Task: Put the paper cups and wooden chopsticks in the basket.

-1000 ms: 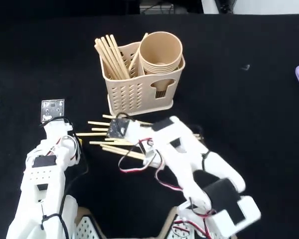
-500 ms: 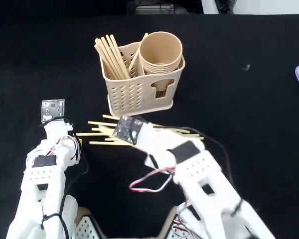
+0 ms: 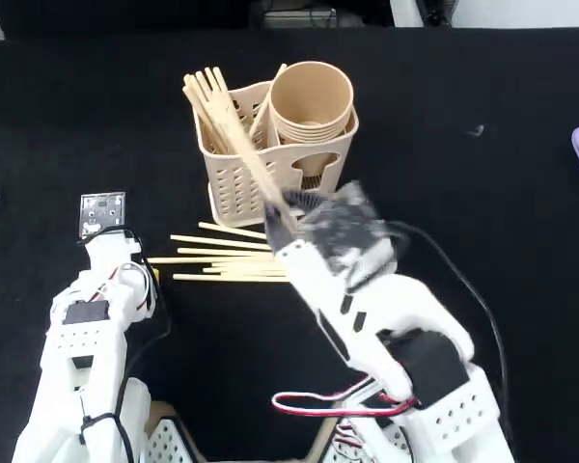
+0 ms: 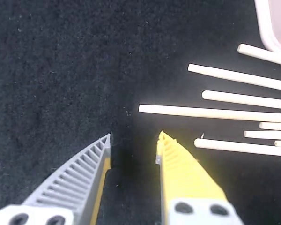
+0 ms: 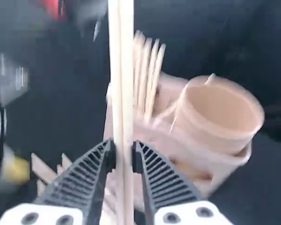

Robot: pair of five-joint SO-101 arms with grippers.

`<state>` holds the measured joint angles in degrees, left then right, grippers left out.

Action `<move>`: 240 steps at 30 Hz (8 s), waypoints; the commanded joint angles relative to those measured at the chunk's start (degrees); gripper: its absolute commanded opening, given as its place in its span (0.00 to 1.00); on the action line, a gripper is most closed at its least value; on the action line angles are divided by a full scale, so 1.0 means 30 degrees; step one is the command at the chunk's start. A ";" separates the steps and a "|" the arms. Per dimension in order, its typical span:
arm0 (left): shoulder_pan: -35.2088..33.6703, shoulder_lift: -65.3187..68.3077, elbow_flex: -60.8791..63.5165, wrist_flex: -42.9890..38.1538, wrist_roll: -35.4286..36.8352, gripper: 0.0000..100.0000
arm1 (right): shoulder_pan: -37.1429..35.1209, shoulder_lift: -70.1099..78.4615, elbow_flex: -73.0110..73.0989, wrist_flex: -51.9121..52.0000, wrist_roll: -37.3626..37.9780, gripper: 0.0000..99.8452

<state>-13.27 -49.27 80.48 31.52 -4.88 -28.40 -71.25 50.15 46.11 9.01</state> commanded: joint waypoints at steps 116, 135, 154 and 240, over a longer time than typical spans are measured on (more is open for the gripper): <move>0.0249 -0.0352 0.0161 -0.0381 -0.0147 0.17 | 0.3956 2.0000 0.2154 -0.4718 0.5040 0.13; 0.0249 -0.0352 0.0132 -0.0410 -0.0147 0.17 | -0.0088 1.1121 0.3883 0.3458 0.7824 0.15; 0.0249 -0.0352 0.0161 -0.0410 -0.0147 0.17 | 0.0147 1.7421 0.2418 0.1817 0.9260 0.11; 0.0249 -0.0352 0.0161 -0.0381 -0.0147 0.17 | -0.0381 1.3905 0.6755 -0.1905 0.8469 0.18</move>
<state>-13.27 -49.27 81.36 31.16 -4.88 -28.66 -33.54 71.52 43.65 34.59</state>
